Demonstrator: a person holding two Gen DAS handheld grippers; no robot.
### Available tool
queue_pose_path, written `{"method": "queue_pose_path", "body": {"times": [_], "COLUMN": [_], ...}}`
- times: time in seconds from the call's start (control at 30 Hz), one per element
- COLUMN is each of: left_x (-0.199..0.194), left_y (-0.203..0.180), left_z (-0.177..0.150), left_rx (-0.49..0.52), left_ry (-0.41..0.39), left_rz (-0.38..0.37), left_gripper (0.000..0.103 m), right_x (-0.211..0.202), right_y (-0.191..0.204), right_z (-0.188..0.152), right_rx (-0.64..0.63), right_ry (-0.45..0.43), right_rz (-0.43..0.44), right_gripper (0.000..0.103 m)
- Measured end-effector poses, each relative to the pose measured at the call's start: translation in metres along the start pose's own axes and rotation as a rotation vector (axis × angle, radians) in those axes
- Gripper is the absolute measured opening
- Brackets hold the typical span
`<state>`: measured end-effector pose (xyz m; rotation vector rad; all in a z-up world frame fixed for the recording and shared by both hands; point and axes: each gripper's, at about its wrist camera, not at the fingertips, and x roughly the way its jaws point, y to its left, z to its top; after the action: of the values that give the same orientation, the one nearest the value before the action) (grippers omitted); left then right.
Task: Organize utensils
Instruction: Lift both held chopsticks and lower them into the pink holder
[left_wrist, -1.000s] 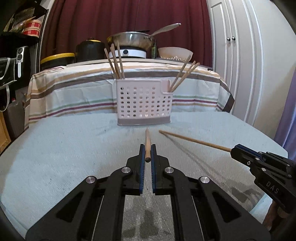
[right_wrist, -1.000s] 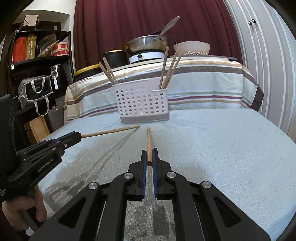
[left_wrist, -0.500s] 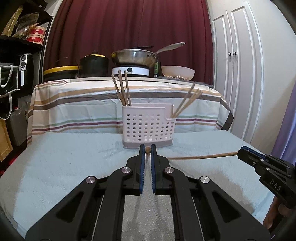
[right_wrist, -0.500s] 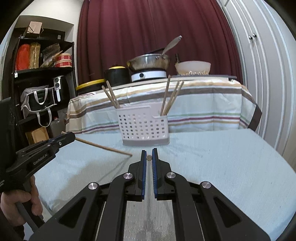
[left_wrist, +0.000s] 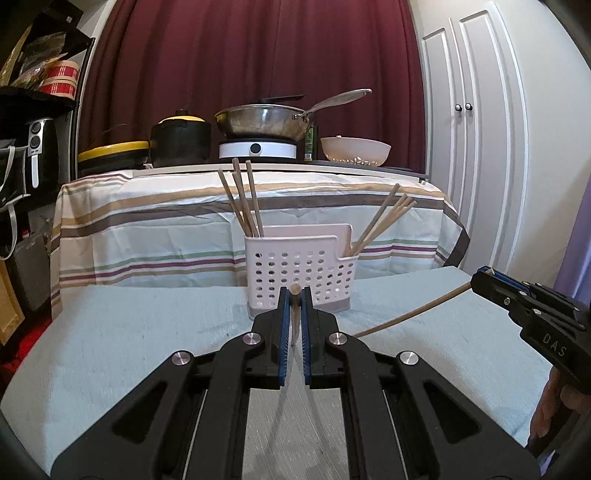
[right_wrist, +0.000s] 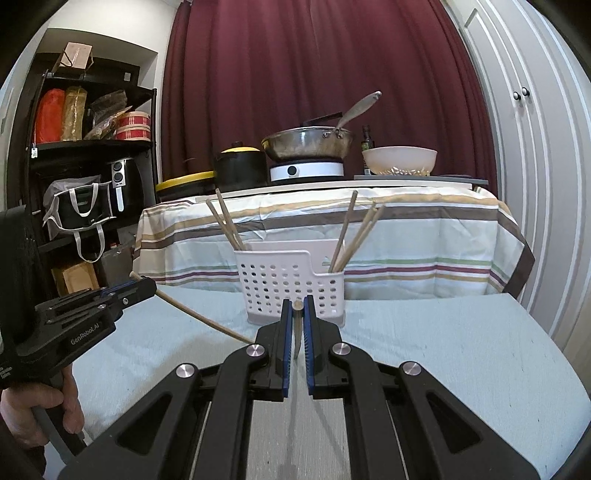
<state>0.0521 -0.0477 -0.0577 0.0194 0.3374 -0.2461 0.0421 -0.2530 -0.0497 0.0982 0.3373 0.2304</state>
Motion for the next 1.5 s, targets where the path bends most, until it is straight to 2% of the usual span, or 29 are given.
{"method": "queue_pose_path", "body": {"times": [0.9,1.5], "left_x": [0.064,0.084], "left_y": [0.006,0.013], "left_z": [0.044,0.061], "left_rx": [0.023,0.034], "left_ry": [0.013,0.011], "left_rz": [-0.001,-0.020], "left_gripper": [0.006,0.007], "right_x": [0.063,0.087], "right_y": [-0.002,-0.006], "right_z": [0.055,0.066], "right_rx": [-0.024,-0.032], "right_ry": [-0.022,-0.029], "right_rz": [-0.001,-0.006], "right_gripper": [0.007,0.007]}}
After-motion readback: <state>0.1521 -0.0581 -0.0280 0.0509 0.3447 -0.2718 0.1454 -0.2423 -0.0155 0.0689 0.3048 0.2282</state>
